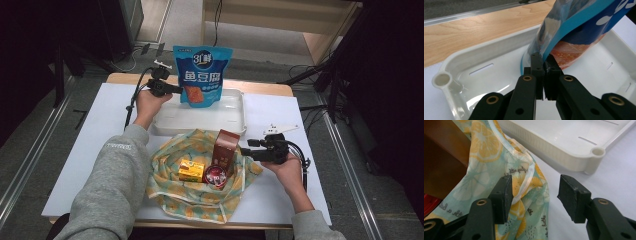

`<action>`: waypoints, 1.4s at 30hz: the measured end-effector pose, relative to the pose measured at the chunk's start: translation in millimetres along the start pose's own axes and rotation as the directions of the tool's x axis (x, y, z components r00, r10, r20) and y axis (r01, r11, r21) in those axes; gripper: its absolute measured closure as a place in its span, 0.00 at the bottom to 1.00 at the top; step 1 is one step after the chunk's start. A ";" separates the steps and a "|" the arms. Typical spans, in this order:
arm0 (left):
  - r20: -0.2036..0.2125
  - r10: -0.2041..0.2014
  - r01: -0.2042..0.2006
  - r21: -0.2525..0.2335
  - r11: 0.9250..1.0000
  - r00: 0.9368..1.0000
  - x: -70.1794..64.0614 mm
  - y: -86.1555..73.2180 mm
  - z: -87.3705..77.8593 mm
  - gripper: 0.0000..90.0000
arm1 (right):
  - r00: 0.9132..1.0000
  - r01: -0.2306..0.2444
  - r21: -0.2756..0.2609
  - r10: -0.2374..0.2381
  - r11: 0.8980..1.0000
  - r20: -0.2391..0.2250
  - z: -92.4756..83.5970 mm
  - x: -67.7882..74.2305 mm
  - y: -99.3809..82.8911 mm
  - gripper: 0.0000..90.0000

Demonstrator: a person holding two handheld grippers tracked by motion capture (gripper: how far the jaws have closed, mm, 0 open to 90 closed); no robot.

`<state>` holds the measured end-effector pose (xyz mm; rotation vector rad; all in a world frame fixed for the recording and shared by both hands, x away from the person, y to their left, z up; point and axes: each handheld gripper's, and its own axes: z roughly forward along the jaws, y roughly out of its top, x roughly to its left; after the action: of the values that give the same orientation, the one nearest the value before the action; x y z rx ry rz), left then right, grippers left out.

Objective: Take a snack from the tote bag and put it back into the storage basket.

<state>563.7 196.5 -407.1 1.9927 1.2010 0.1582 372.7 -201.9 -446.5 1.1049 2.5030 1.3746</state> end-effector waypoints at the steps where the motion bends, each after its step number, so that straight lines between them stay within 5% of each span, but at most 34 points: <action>1: 0.001 -0.003 0.003 -0.006 1.000 1.000 1.0 0.0 0.6 0.98 | 1.000 -0.001 -0.003 0.001 1.000 0.001 -0.3 -0.3 -0.2 0.51; 12: 0.039 -0.039 0.038 0.012 0.999 0.998 6.9 -2.9 -1.4 0.91 | 1.000 -0.008 -0.007 0.008 1.000 0.007 -2.5 -0.5 -2.7 0.51; 20: 0.039 -0.020 0.018 0.051 0.999 0.999 8.2 -6.8 -8.2 0.80 | 1.000 -0.008 0.008 0.008 1.000 0.007 -0.7 -1.6 -2.8 0.51; 42: 0.082 0.030 -0.035 0.051 0.998 0.996 -13.9 -21.8 -33.6 0.65 | 1.000 0.000 0.019 0.000 1.000 0.010 0.5 -2.7 0.1 0.50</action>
<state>525.1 209.6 -395.1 2.0447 1.1317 0.0618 375.0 -203.1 -447.4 1.1126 2.5140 1.3446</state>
